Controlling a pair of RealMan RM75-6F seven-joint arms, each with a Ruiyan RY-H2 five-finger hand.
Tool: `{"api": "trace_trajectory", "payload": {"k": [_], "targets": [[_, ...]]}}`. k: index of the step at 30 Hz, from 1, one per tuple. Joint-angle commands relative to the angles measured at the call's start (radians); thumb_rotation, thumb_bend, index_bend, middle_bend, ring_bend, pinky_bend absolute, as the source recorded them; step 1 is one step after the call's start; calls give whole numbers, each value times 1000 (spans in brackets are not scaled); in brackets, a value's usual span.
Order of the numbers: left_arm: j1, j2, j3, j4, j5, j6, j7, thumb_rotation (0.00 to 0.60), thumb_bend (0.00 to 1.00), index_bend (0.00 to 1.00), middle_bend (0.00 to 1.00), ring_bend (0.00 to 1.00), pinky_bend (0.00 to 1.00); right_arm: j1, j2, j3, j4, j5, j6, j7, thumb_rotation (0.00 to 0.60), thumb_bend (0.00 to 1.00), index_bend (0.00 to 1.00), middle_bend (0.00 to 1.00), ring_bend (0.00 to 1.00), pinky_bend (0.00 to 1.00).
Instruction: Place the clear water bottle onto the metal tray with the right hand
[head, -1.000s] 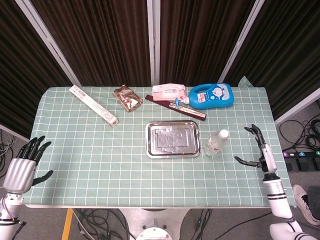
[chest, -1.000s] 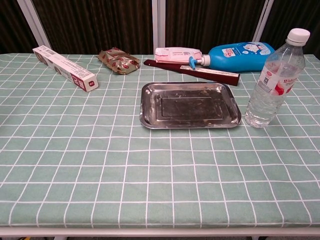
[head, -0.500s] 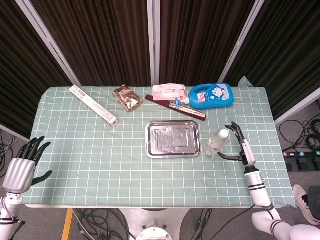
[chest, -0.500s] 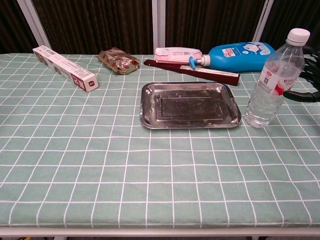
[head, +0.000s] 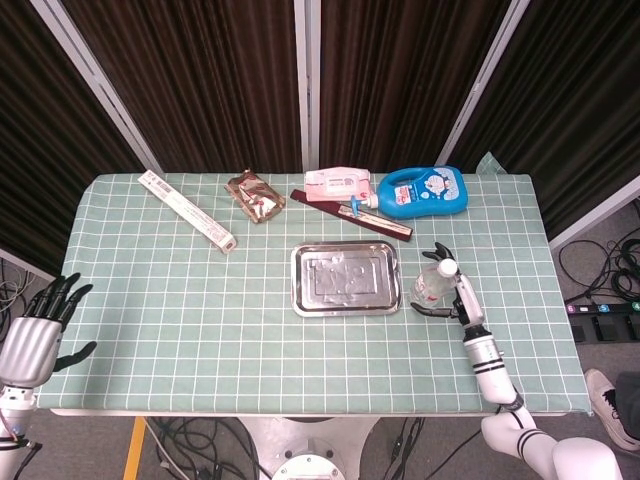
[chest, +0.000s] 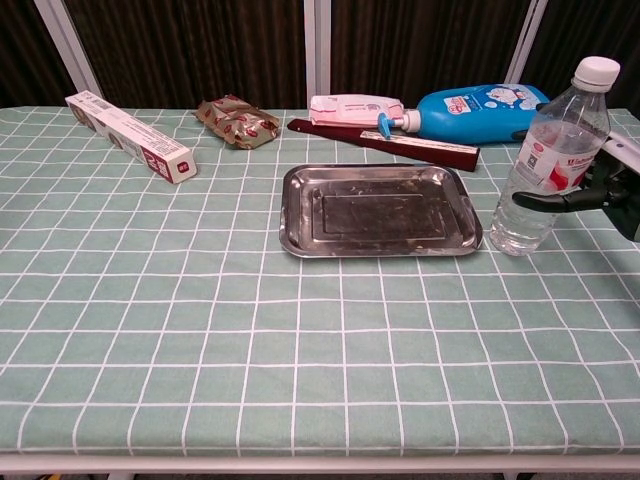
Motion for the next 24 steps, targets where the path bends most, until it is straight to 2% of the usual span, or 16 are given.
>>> {"api": "trace_trajectory", "payload": {"k": [1, 4, 14, 18, 24], "targets": [[1, 0, 1, 5, -3, -3, -6, 600, 169, 186, 158, 86, 192, 8, -6, 4, 2, 6, -6, -7, 600, 0, 0, 179, 6, 70], [0, -3, 3, 11, -2, -6, -10, 600, 170, 186, 158, 86, 192, 16, -12, 10, 1, 13, -8, -19, 600, 0, 39, 218, 42, 115], [-7, -7, 3, 18, -2, -14, -16, 600, 170, 186, 158, 86, 191, 27, -21, 26, 1, 43, -38, -47, 600, 26, 326, 389, 201, 284], [-6, -9, 5, 23, -3, -15, -19, 600, 169, 186, 158, 86, 192, 32, -27, 30, 6, 52, -54, -51, 600, 55, 437, 420, 259, 351], [-4, -10, 6, 29, -6, -14, -26, 600, 170, 186, 158, 86, 192, 42, -31, 30, 12, 53, -63, -45, 600, 117, 484, 443, 275, 379]]}}
